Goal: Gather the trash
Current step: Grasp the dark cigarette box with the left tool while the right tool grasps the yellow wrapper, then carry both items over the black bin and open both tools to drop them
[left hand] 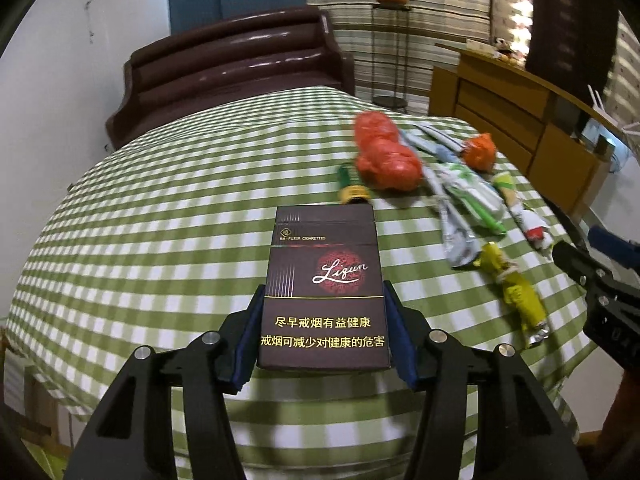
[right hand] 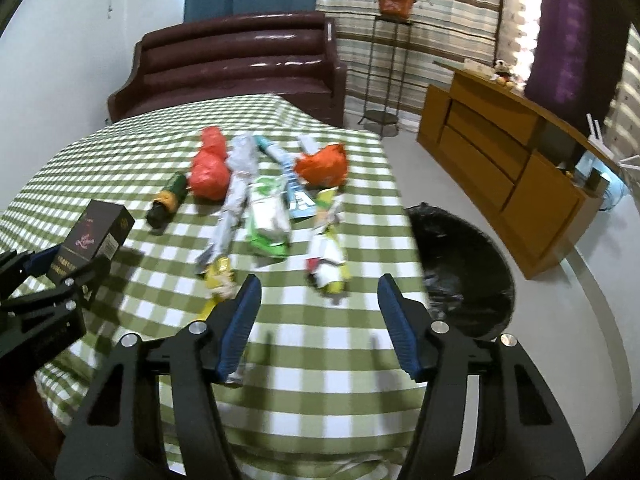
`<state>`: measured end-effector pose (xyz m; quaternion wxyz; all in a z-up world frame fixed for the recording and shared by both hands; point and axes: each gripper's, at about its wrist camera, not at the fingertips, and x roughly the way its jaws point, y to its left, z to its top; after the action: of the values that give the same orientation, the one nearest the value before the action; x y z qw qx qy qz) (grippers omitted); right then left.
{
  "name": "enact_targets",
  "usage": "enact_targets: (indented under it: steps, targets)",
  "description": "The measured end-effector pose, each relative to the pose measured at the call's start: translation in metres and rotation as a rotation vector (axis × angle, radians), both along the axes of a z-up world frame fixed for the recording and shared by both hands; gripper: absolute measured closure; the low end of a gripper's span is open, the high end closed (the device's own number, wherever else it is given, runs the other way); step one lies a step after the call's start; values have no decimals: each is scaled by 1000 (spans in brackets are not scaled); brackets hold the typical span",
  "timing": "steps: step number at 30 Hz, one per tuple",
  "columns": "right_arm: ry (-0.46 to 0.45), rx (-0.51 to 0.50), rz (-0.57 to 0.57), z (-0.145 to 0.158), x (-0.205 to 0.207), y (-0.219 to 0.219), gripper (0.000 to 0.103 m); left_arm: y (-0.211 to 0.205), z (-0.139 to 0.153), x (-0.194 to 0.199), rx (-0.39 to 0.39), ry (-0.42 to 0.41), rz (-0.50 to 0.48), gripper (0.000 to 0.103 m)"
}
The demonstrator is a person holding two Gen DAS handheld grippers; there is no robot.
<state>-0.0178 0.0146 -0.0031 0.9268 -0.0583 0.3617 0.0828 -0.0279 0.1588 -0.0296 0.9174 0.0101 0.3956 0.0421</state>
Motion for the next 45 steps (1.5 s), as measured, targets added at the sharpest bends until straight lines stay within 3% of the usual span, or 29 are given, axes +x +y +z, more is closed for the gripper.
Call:
enact_targets:
  steps: [6,15,22,35,45]
  targets:
    - [1,-31,54,-2,-6,25,46,24,3,-6,26,-16,61,49]
    - [78,-75,107,-23,-2,51,46,38,-3,-10,2,-7,76,49]
    - [115,-66,117,-29,-1,49,69,38,-6,-11,-13,-4,73,49]
    - [29,-33,95,-9,-11,37,71,19,5,-12,-29,-41,33,49]
    - [-75,-14,-29,22,-1,-16,71,-28,24,9,-47,-100,-71,49]
